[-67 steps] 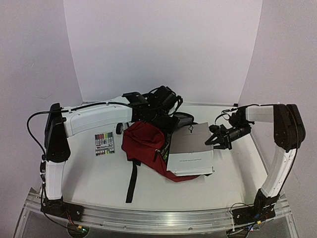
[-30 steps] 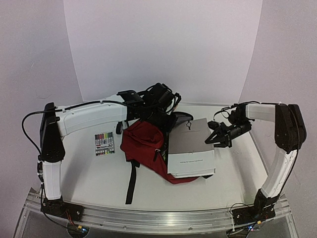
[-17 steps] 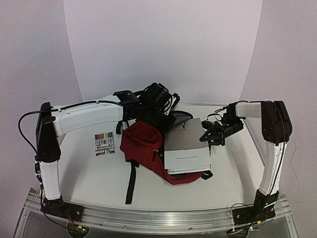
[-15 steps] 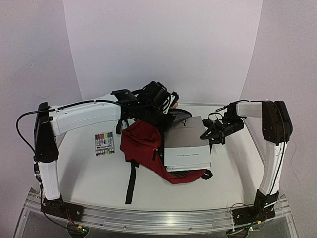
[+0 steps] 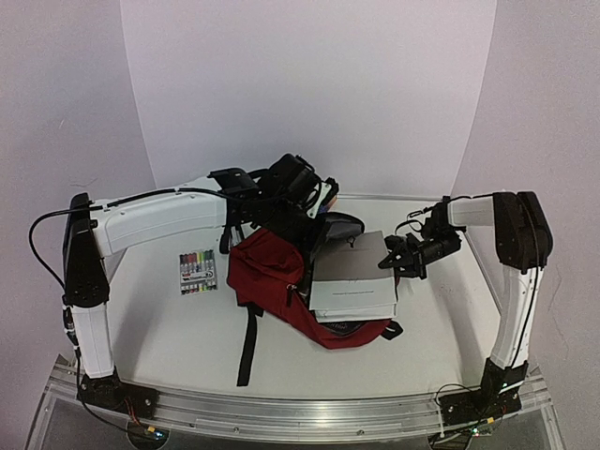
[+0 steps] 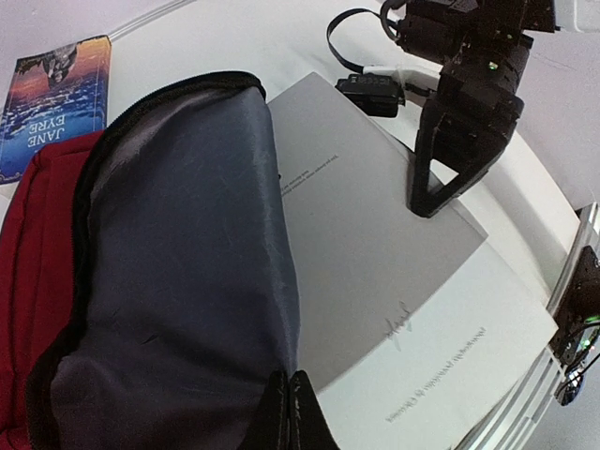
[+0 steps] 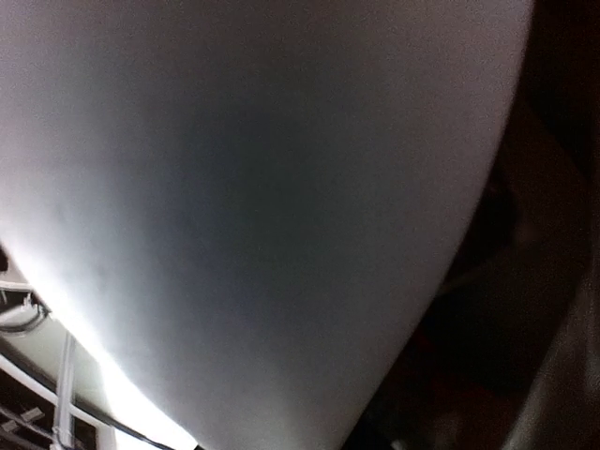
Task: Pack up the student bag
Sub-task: Place the book in the student bag.
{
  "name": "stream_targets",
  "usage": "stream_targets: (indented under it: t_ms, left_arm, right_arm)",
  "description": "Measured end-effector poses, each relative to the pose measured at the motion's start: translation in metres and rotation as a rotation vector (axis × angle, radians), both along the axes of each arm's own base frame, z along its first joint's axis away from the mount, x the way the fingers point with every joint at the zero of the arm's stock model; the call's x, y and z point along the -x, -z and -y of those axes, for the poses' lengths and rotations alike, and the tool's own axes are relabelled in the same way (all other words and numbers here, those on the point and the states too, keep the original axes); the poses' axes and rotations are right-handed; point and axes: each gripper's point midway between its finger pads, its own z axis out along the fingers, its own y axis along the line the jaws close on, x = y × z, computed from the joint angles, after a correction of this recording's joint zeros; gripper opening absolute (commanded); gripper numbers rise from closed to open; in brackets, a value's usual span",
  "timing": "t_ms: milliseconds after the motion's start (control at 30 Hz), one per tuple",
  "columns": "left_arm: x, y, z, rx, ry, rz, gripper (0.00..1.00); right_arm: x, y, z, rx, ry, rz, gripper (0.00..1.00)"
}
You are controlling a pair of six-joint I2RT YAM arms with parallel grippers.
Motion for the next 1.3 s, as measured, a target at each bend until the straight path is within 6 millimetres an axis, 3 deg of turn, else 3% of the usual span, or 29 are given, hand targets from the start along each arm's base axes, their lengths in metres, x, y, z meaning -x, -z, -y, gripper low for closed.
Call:
stream_targets:
  t_ms: [67, 300, 633, 833, 1300]
  left_arm:
    - [0.001, 0.001, -0.001, -0.005, 0.003, -0.008, 0.00]
    - [0.000, -0.002, 0.002, 0.016, -0.008, -0.006, 0.00]
    - [-0.008, 0.000, -0.001, 0.034, -0.049, -0.017, 0.00]
    - [-0.007, 0.004, -0.005, 0.014, -0.050, -0.029, 0.00]
    - [-0.004, 0.006, -0.010, -0.038, 0.000, 0.000, 0.00]
  right_arm:
    - [-0.002, 0.005, 0.000, 0.038, 0.043, -0.008, 0.00]
    - [-0.032, -0.027, -0.011, 0.049, 0.191, 0.089, 0.00]
    - [-0.041, -0.013, -0.020, -0.003, 0.288, 0.074, 0.00]
    - [-0.046, -0.016, -0.033, -0.016, 0.306, 0.109, 0.00]
    - [-0.050, -0.009, -0.023, 0.097, 0.239, 0.238, 0.00]
